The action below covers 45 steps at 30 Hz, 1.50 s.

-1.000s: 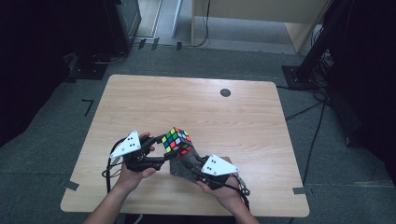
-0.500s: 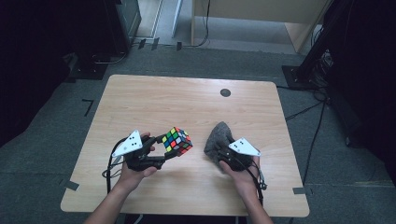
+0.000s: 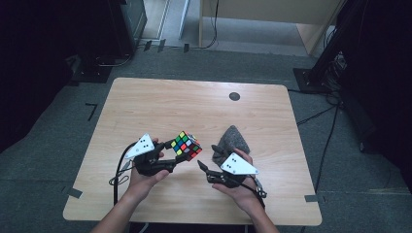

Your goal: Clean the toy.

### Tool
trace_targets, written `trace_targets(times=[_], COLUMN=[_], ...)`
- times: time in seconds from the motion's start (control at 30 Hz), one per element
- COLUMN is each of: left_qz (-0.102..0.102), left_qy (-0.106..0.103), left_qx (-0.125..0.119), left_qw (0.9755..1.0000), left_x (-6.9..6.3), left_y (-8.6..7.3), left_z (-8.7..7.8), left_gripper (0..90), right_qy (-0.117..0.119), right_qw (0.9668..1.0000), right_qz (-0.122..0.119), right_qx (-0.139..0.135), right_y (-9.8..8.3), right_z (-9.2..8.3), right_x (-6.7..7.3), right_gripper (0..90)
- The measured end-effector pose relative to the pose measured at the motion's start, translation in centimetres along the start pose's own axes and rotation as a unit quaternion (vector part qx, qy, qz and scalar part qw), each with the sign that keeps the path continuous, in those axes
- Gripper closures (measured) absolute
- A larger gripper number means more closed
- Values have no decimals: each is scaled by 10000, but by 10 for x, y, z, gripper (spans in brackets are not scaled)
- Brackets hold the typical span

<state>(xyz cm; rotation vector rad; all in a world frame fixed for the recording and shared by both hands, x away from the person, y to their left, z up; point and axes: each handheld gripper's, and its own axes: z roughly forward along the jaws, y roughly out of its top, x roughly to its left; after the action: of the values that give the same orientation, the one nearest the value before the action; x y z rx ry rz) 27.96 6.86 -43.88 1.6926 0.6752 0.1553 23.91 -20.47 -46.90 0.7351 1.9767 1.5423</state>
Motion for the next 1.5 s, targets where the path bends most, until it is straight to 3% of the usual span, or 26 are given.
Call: trace_targets(times=[0.13, 0.43, 0.63, 0.7, 0.87, 0.97, 1.07, 1.17, 1.3, 1.4, 1.47, 1.5], left_qz=[-179, -343, -506, -594, -620, -600, -594, -601, -544, -225, 179, 370], left_qy=[-8, -227, -381, -433, -573, -603, -502, -349, -123, 46, 175, 124], left_qx=[-4, 120, 152, 179, 141, 140, -17, -153, -101, 73, 155, 175], left_qw=[9998, 9991, 9979, 9971, 9963, 9963, 9970, 9975, 9984, 9997, 9996, 9991], left_x=[1, -10, -12, -11, -7, -6, -2, 5, 15, 16, 12, 9], left_y=[0, 0, 0, 0, -1, 1, 5, 7, 5, 1, -3, -4], left_z=[1, 10, 13, 13, 12, 12, 5, -3, -7, -5, -2, -2], left_gripper=[342, 342, 342, 342, 339, 310, 253, 222, 199, 200, 201, 201], right_qy=[50, -347, -645, -693, -677, -610, -584, -624, -655, -632, -601, -576], right_qw=[9995, 9961, 9911, 9891, 9877, 9896, 9908, 9929, 9958, 9970, 9978, 9982], right_qz=[-255, -763, -1078, -1216, -1338, -1246, -1195, -1011, -645, -445, -255, -152], right_qx=[-156, -270, -441, -458, -441, -389, -240, -23, 56, 73, 75, 46], right_y=[3, 4, 2, 3, 4, 4, 1, -1, -2, 1, 3, 5], right_z=[4, 12, 12, 11, 9, 8, 8, 8, 4, 0, -4, -6], right_x=[11, 26, 29, 30, 32, 30, 27, 20, 7, 0, -3, -5], right_gripper=[291, 225, 289, 302, 345, 346, 347, 347, 347, 347, 347, 347])
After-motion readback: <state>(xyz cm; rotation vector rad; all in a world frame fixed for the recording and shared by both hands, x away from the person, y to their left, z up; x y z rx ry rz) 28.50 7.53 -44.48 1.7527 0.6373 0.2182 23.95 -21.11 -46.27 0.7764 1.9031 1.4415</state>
